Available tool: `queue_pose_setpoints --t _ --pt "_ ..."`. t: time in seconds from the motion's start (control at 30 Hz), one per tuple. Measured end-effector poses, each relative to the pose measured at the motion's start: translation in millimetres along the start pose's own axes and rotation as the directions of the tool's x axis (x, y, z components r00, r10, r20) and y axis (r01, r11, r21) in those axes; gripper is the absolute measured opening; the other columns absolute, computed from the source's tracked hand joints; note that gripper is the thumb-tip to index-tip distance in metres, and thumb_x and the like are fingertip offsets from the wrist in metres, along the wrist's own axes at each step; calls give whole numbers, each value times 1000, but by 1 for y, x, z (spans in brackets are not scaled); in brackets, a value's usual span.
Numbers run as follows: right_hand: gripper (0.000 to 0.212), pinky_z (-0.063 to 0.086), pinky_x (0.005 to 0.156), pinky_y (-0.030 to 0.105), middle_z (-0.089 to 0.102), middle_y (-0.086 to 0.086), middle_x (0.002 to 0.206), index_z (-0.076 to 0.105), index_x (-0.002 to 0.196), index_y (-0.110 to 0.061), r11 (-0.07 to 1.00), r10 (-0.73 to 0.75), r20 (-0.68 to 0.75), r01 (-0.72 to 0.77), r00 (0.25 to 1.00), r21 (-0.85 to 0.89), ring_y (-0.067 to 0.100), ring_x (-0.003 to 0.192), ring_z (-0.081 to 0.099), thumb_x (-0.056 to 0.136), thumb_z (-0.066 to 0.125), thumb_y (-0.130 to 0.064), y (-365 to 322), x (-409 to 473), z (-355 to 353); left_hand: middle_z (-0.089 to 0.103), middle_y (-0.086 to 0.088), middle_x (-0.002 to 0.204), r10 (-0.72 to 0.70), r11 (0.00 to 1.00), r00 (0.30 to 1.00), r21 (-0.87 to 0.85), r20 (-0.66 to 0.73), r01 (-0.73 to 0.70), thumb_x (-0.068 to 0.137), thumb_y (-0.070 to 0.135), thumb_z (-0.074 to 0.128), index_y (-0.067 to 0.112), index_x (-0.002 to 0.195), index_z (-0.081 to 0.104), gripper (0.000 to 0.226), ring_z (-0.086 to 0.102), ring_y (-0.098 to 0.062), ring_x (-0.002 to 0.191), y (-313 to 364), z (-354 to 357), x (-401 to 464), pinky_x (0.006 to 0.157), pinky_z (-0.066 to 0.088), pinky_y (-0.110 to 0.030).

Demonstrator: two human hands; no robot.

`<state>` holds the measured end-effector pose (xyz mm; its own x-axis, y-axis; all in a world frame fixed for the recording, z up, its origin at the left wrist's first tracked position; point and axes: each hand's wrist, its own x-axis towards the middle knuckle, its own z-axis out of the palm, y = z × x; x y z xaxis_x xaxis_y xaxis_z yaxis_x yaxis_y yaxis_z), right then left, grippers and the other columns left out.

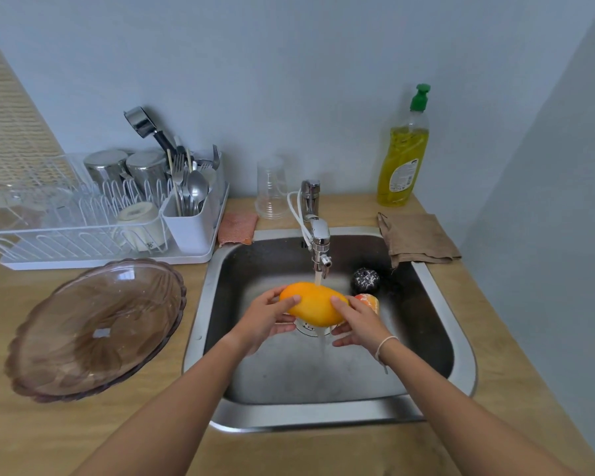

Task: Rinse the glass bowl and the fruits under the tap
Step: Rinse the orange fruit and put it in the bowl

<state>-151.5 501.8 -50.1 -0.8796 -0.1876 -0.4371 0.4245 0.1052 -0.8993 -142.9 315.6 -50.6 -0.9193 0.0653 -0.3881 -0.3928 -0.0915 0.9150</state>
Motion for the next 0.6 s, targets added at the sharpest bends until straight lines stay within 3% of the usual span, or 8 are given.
queue_pose_setpoints --t 0.07,0.17,0.27,0.33,0.4,0.5,0.6 --pt "39 57 64 33 46 10 118 44 128 -15 997 -45 57 41 997 64 28 93 56 91 55 -18 -1 -2 1 55 -9 98 -46 998 999 46 -27 48 89 36 57 13 122 50 41 59 -21 78 0 2 -1 69 58 -30" --pt "34 58 62 33 41 8 117 48 119 -19 985 -128 34 123 991 121 25 88 56 88 58 -10 -3 0 4 55 -10 88 -89 994 993 54 -81 94 88 47 53 13 111 53 40 58 -22 72 -3 5 -3 67 57 -33" --pt "22 59 57 32 43 10 115 51 110 -15 981 -102 -64 111 993 158 24 87 55 90 56 -22 -5 2 5 55 -10 96 -92 995 992 29 -81 94 88 45 54 15 109 54 36 58 -23 82 -5 4 -4 70 56 -34" --pt "28 60 57 34 46 11 112 52 109 -13 986 -11 -73 23 997 163 28 92 57 91 52 -34 -5 4 7 53 -7 108 -68 998 998 -17 -12 68 89 34 57 21 114 54 28 58 -24 94 -6 3 -5 76 56 -34" --pt "32 61 61 37 49 12 113 51 109 -14 982 60 -37 -53 997 184 34 99 59 91 50 -40 -5 4 8 52 -2 113 -43 998 998 -43 47 45 89 23 59 23 123 51 35 57 -24 100 -5 3 -6 80 56 -33" --pt "24 60 63 35 50 15 113 50 115 -19 962 30 68 -48 997 269 36 86 62 92 53 -24 -1 2 5 55 -7 112 -40 996 999 -73 34 42 89 24 58 18 119 53 31 60 -24 97 -3 3 -7 76 57 -31" --pt "42 60 60 34 51 15 112 43 126 -20 964 -24 124 -10 992 265 33 74 62 88 57 -9 2 2 -1 58 -8 106 -60 997 998 -59 -19 59 90 36 55 15 111 55 30 62 -24 93 -2 3 -7 73 58 -31"
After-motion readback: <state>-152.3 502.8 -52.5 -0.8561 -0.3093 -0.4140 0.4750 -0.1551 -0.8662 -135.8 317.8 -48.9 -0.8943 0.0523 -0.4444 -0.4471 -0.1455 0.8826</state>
